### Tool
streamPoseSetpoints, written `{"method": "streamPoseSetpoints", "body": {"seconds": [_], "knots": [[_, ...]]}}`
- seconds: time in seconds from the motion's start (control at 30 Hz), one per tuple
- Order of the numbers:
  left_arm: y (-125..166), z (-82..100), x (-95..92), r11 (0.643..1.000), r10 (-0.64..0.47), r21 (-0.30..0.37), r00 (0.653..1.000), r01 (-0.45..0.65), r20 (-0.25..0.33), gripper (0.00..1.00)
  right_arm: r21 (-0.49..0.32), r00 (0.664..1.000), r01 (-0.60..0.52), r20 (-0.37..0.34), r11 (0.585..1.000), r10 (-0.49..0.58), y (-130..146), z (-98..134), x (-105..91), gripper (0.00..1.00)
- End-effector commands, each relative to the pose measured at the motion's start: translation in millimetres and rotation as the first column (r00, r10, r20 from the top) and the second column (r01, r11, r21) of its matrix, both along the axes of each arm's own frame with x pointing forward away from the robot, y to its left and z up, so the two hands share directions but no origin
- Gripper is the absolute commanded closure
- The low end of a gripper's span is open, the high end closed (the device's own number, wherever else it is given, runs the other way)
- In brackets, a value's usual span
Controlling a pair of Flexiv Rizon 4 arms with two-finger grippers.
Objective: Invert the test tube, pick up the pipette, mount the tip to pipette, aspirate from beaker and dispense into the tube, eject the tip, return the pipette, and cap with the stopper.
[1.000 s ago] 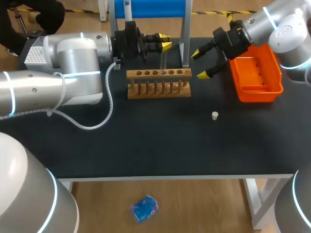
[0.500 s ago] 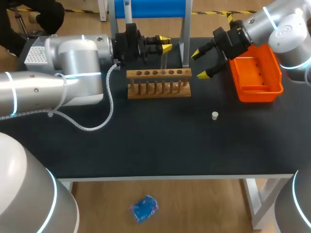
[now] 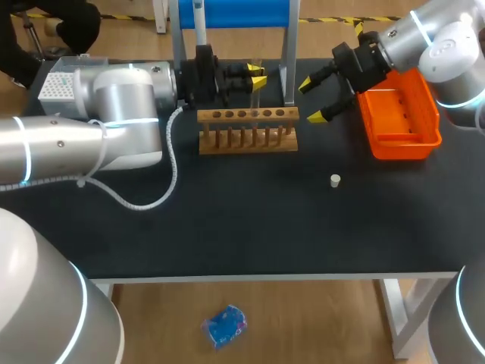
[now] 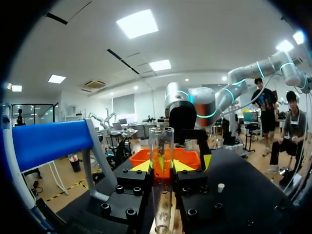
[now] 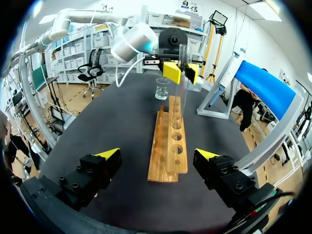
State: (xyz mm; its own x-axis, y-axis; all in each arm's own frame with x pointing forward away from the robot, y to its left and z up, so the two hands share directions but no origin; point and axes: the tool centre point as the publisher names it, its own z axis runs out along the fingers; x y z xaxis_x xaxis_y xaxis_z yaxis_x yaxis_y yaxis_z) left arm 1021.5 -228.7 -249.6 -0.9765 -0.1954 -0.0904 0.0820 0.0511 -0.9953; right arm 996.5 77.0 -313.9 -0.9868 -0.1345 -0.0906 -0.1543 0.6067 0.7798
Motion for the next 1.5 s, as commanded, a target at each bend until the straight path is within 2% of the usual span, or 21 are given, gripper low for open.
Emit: {"method": "streamPoseSetpoints", "body": {"seconds": [0.03,0.57,0.87,0.93,1.17,1.2,1.23,1.4,1.5], "knots": [[-1.4,-8.2,6.0,1.000,-0.007,-0.008,1.000,0.007,-0.006,1.00,0.000,1.000,-0.001,0.000,1.000,0.001,-0.3,-0.3,0.3,0.00],[2.4,-28.9,9.4,1.000,0.000,-0.022,0.999,-0.001,-0.033,1.00,0.000,1.000,-0.001,0.000,1.000,0.001,-0.3,-0.3,0.3,0.00],[2.3,-36.4,9.5,1.000,0.000,0.000,1.000,0.000,-0.030,1.00,0.000,1.000,-0.001,0.000,1.000,0.001,-0.3,-0.3,0.3,0.00],[2.6,-38.5,9.2,1.000,-0.001,0.025,1.000,0.002,-0.030,1.00,0.000,1.000,-0.001,0.000,1.000,0.001,-0.3,-0.3,0.3,0.00],[2.4,-40.6,8.7,1.000,-0.003,0.015,0.999,0.003,-0.033,1.00,0.000,1.000,-0.001,0.000,1.000,0.001,-0.3,-0.3,0.3,0.00],[2.9,-39.6,8.7,1.000,0.005,0.005,1.000,-0.005,-0.027,0.22,0.000,1.000,-0.001,0.000,1.000,0.001,-0.3,-0.3,0.3,0.00],[4.3,-36.9,9.2,1.000,0.012,0.007,1.000,-0.012,-0.022,0.00,0.000,1.000,-0.001,0.000,1.000,0.001,-0.3,-0.3,0.3,0.00],[12.8,-20.5,9.3,0.999,0.035,0.009,0.999,-0.035,-0.005,0.00,0.000,1.000,-0.001,0.000,1.000,0.001,-0.3,-0.3,0.3,0.00],[22.1,-13.1,8.0,0.996,0.055,0.068,0.998,-0.053,-0.021,0.00,0.000,1.000,-0.001,0.000,1.000,0.001,-0.3,-0.3,0.3,0.00]]}}
